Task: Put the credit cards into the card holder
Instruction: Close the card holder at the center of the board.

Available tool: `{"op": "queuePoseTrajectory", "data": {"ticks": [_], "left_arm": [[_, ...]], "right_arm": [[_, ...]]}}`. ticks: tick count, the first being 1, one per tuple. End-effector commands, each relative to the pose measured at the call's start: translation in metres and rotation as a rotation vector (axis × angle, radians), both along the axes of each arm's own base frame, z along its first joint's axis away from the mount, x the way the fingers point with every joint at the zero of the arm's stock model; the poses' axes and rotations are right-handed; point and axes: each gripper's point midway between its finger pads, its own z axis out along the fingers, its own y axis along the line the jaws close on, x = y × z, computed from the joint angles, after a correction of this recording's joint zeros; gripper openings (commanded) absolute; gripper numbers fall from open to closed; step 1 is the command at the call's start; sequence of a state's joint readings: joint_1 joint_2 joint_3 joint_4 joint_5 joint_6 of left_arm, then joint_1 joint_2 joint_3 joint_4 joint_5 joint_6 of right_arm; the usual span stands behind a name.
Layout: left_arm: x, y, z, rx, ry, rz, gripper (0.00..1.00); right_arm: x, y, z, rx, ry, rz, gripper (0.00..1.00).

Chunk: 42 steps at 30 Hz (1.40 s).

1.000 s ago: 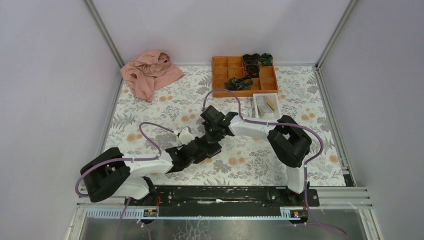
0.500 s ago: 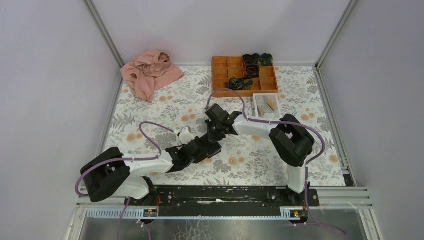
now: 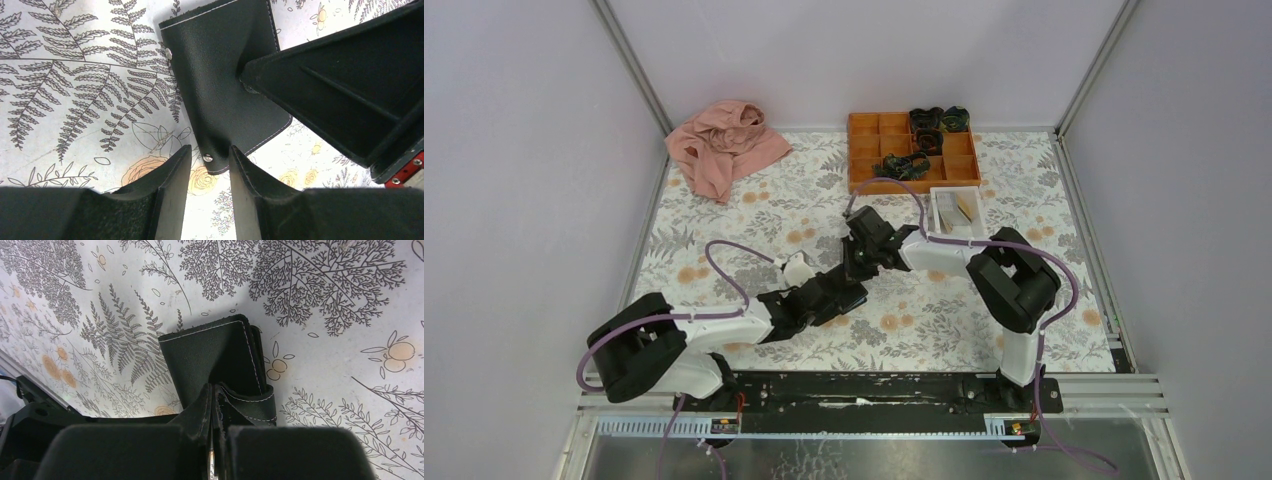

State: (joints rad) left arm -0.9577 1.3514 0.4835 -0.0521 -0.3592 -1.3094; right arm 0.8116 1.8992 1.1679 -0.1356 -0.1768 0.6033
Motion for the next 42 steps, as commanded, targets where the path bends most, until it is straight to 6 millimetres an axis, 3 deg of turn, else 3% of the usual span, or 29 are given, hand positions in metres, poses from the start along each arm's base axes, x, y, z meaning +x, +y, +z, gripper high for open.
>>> {"op": "queuePoseTrajectory", "data": {"ticks": [1, 29, 42], "left_arm": [[-0.026, 0.046, -0.038, 0.216, 0.12, -0.013, 0.42], [-0.028, 0.047, -0.044, 0.266, 0.167, -0.01, 0.41], [-0.034, 0.051, -0.055, 0.278, 0.199, -0.005, 0.41]], "right_arm": [[0.004, -0.032, -0.025, -0.087, 0.02, -0.055, 0.0], [-0.016, -0.06, -0.074, -0.021, 0.189, -0.142, 0.0], [-0.03, -0.091, -0.105, -0.083, 0.251, -0.23, 0.0]]}}
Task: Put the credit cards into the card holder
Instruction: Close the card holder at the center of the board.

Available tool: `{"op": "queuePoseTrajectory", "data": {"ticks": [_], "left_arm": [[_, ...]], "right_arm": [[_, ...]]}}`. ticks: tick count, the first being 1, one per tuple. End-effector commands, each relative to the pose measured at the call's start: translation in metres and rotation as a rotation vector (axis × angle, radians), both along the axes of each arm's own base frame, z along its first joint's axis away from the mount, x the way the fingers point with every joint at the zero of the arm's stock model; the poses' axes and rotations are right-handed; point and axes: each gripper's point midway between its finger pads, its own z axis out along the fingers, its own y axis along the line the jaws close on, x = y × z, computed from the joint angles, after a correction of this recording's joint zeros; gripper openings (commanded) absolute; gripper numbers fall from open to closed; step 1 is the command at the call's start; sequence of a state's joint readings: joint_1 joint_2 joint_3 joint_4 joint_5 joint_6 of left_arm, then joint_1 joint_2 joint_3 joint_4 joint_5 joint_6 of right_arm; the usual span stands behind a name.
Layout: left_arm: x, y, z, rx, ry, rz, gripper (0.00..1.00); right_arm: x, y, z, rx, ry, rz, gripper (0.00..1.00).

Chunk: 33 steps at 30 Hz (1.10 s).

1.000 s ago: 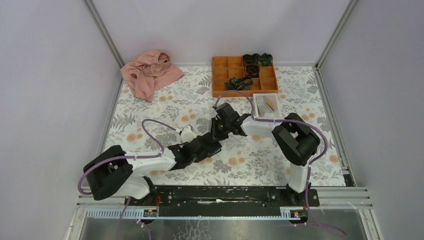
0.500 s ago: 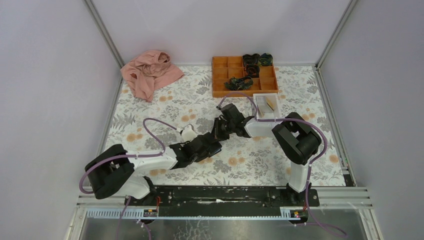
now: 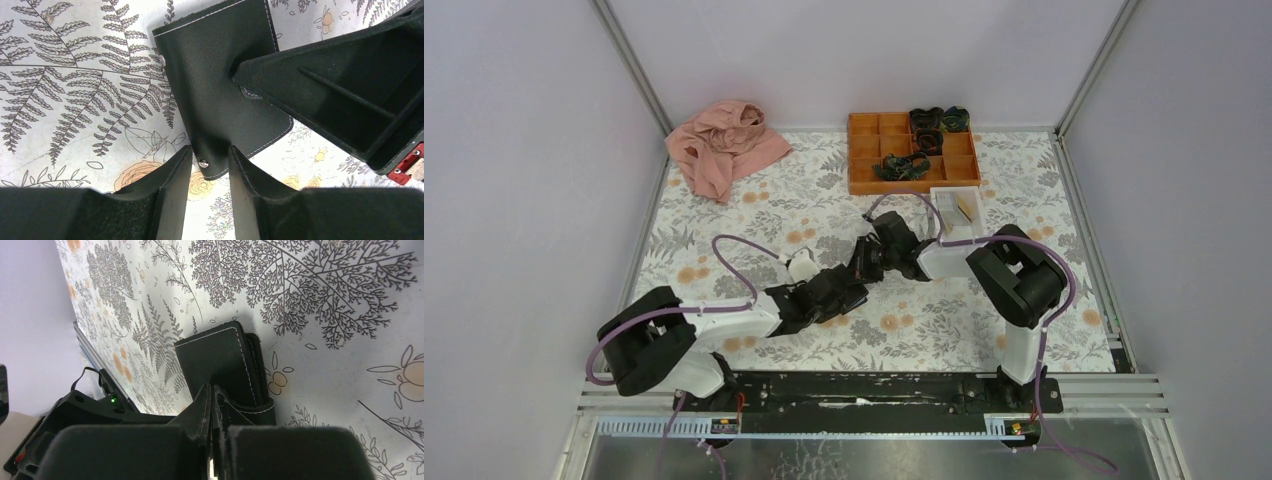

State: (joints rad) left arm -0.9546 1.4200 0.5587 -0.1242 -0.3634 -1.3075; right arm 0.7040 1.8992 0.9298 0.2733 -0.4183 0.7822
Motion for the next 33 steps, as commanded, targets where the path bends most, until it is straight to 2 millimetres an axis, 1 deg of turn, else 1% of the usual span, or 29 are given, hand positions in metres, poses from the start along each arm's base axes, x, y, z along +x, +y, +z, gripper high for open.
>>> {"op": "queuePoseTrajectory", "data": {"ticks": [1, 12, 20, 23, 29, 33], "left_arm": [[-0.038, 0.054, -0.052, 0.224, 0.168, -0.008, 0.41], [-0.042, 0.06, -0.055, 0.241, 0.185, -0.001, 0.41], [-0.046, 0.066, -0.061, 0.253, 0.212, 0.002, 0.41], [-0.043, 0.065, -0.056, 0.253, 0.201, 0.003, 0.41], [-0.033, 0.061, -0.039, 0.245, 0.154, -0.002, 0.52], [-0.029, 0.059, -0.03, 0.252, 0.139, -0.008, 0.54]], "right_arm": [[-0.032, -0.09, -0.097, -0.376, 0.174, -0.105, 0.0], [-0.045, -0.106, -0.116, -0.384, 0.238, -0.166, 0.0], [-0.056, -0.115, -0.135, -0.388, 0.294, -0.21, 0.0], [-0.057, -0.116, -0.138, -0.384, 0.303, -0.21, 0.0], [-0.052, -0.116, -0.137, -0.385, 0.296, -0.209, 0.0], [-0.054, -0.116, -0.138, -0.381, 0.299, -0.21, 0.0]]}}
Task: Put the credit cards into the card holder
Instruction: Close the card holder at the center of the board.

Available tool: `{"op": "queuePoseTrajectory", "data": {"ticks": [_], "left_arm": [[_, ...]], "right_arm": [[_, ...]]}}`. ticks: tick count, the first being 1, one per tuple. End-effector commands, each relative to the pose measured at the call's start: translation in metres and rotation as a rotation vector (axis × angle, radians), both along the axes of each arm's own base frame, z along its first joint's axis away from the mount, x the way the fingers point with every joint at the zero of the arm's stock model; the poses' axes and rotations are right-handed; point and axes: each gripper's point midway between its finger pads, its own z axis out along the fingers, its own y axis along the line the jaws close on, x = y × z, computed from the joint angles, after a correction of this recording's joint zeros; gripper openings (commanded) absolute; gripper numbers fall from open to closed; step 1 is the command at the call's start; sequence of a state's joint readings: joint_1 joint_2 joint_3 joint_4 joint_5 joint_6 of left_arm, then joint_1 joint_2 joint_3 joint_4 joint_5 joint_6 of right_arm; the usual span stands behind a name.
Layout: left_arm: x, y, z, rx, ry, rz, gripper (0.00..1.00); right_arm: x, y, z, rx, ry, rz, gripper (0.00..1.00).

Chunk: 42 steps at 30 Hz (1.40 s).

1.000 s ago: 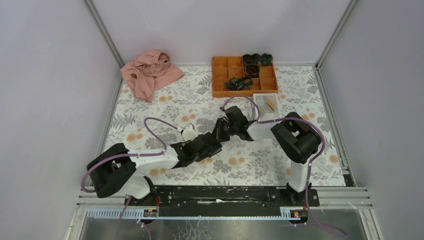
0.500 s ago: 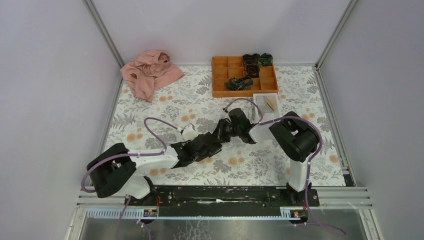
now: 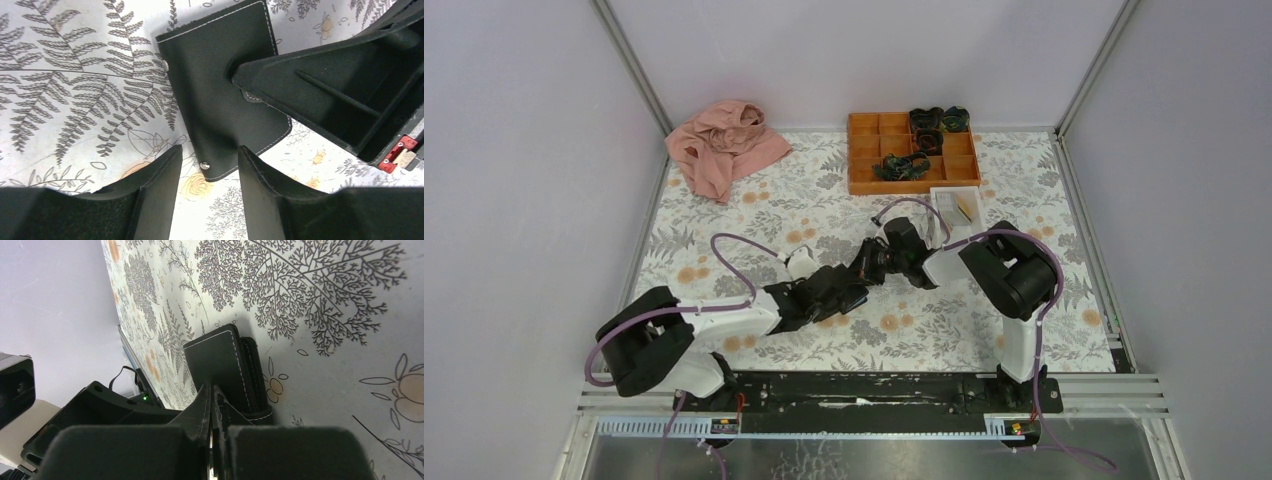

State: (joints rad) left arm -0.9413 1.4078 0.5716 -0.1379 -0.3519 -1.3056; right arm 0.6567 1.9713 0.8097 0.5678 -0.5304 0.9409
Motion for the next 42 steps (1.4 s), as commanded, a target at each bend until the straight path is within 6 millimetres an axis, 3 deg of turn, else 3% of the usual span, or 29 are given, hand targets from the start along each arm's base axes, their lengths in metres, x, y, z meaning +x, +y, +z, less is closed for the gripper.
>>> {"op": "queuePoseTrajectory", "data": {"ticks": [1, 11, 15, 21, 26, 30, 36, 42], "left_arm": [[-0.031, 0.059, -0.032, 0.265, 0.134, -0.014, 0.54], [-0.001, 0.066, 0.011, 0.219, 0.03, 0.079, 0.49], [0.017, 0.065, 0.024, 0.162, 0.006, 0.106, 0.29], [0.052, 0.044, 0.052, 0.01, -0.056, 0.063, 0.0], [0.075, 0.017, 0.084, -0.076, -0.117, -0.014, 0.0], [0.08, 0.0, 0.1, -0.143, -0.147, -0.06, 0.0], [0.076, -0.014, 0.081, -0.187, -0.102, -0.099, 0.0], [0.063, -0.031, 0.037, -0.148, -0.019, -0.156, 0.0]], "right_arm": [[-0.053, -0.114, -0.126, -0.535, 0.241, -0.109, 0.0], [-0.054, -0.113, -0.128, -0.528, 0.245, -0.103, 0.0], [-0.054, -0.113, -0.128, -0.528, 0.246, -0.099, 0.0], [-0.054, -0.113, -0.129, -0.526, 0.248, -0.096, 0.0], [-0.054, -0.113, -0.13, -0.528, 0.249, -0.091, 0.0], [-0.054, -0.114, -0.131, -0.532, 0.251, -0.089, 0.0], [-0.055, -0.114, -0.132, -0.529, 0.253, -0.087, 0.0], [-0.056, -0.114, -0.133, -0.525, 0.254, -0.088, 0.0]]}}
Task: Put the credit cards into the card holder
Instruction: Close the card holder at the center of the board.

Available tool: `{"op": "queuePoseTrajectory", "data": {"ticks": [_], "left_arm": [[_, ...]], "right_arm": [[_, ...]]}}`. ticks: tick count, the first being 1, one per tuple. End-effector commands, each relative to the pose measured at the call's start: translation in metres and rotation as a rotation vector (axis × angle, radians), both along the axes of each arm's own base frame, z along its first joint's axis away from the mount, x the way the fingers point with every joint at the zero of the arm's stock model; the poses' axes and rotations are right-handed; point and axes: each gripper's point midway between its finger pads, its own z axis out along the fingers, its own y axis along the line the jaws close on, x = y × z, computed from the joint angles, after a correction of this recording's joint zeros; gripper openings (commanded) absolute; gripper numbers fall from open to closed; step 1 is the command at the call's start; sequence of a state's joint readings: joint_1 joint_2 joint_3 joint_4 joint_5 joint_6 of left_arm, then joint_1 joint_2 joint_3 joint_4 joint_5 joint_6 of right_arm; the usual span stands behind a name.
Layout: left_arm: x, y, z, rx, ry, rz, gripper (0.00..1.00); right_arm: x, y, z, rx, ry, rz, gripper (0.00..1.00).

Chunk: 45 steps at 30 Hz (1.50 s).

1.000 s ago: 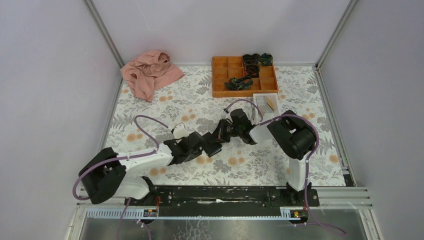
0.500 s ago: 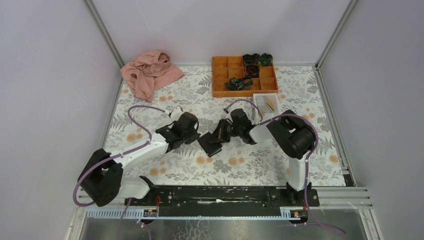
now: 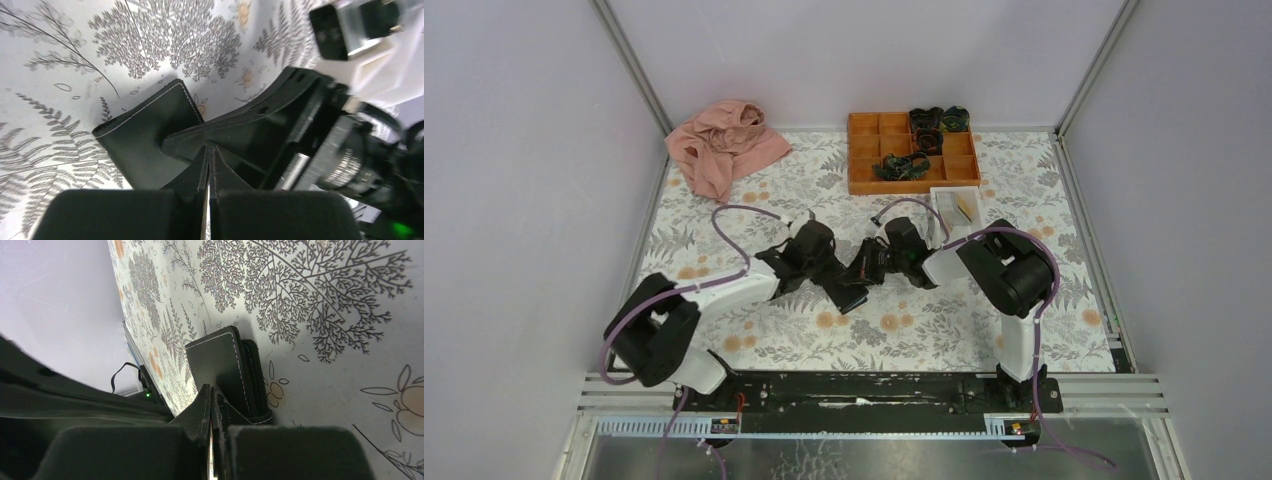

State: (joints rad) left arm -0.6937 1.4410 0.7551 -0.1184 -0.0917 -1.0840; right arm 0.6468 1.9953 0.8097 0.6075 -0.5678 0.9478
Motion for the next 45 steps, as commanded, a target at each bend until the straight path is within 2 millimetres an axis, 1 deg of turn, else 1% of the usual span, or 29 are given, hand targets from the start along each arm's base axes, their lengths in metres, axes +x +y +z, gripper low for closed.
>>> {"op": "queuePoseTrajectory", "data": {"ticks": [1, 2, 4, 7, 8, 11, 14, 17, 19, 21, 22, 24, 28, 29, 30, 33, 36, 37, 39, 45], "left_arm": [[-0.009, -0.021, -0.028, 0.008, 0.037, -0.081, 0.0], [-0.013, -0.02, -0.04, 0.037, 0.069, -0.084, 0.0], [-0.021, -0.021, -0.053, 0.058, 0.103, -0.09, 0.0], [-0.023, -0.014, -0.057, 0.077, 0.105, -0.061, 0.0], [-0.022, -0.013, -0.055, 0.083, 0.098, -0.057, 0.0], [-0.012, -0.01, -0.036, 0.098, 0.049, -0.039, 0.0], [0.001, -0.007, -0.005, 0.097, -0.029, 0.003, 0.0], [0.01, -0.003, 0.024, 0.086, -0.089, 0.039, 0.0], [0.013, -0.002, 0.037, 0.073, -0.116, 0.05, 0.0], [0.015, -0.002, 0.044, 0.063, -0.129, 0.055, 0.0], [0.015, -0.003, 0.044, 0.064, -0.129, 0.054, 0.0], [0.013, -0.002, 0.036, 0.076, -0.111, 0.051, 0.0], [0.006, -0.003, 0.007, 0.099, -0.058, 0.035, 0.0], [0.003, -0.004, -0.003, 0.108, -0.038, 0.027, 0.0], [0.0, -0.005, -0.008, 0.109, -0.026, 0.019, 0.0], [-0.01, -0.012, -0.034, 0.147, 0.029, -0.02, 0.0], [-0.017, -0.017, -0.05, 0.177, 0.07, -0.045, 0.0], [-0.018, -0.015, -0.051, 0.187, 0.074, -0.036, 0.0], [-0.014, -0.014, -0.043, 0.183, 0.05, -0.023, 0.0], [0.003, -0.009, -0.005, 0.202, -0.039, 0.016, 0.0]], "right_arm": [[-0.056, -0.115, -0.132, -0.557, 0.245, -0.096, 0.0], [-0.057, -0.115, -0.133, -0.558, 0.245, -0.097, 0.0], [-0.057, -0.116, -0.133, -0.558, 0.247, -0.096, 0.0], [-0.055, -0.115, -0.132, -0.555, 0.241, -0.097, 0.0], [-0.055, -0.115, -0.132, -0.554, 0.241, -0.098, 0.0], [-0.054, -0.114, -0.131, -0.553, 0.239, -0.094, 0.0], [-0.053, -0.113, -0.131, -0.55, 0.239, -0.093, 0.0], [-0.053, -0.113, -0.131, -0.546, 0.236, -0.094, 0.0], [-0.053, -0.112, -0.13, -0.542, 0.234, -0.092, 0.0], [-0.052, -0.111, -0.129, -0.539, 0.231, -0.09, 0.0], [-0.052, -0.111, -0.129, -0.538, 0.232, -0.09, 0.0], [-0.053, -0.111, -0.129, -0.535, 0.231, -0.088, 0.0], [-0.053, -0.111, -0.129, -0.533, 0.229, -0.085, 0.0], [-0.054, -0.112, -0.129, -0.533, 0.231, -0.084, 0.0], [-0.054, -0.112, -0.129, -0.532, 0.23, -0.084, 0.0], [-0.054, -0.112, -0.129, -0.529, 0.231, -0.082, 0.0], [-0.053, -0.112, -0.128, -0.528, 0.228, -0.079, 0.0], [-0.052, -0.112, -0.128, -0.528, 0.226, -0.077, 0.0], [-0.051, -0.112, -0.126, -0.527, 0.224, -0.075, 0.0], [-0.045, -0.107, -0.12, -0.515, 0.204, -0.057, 0.0]]}}
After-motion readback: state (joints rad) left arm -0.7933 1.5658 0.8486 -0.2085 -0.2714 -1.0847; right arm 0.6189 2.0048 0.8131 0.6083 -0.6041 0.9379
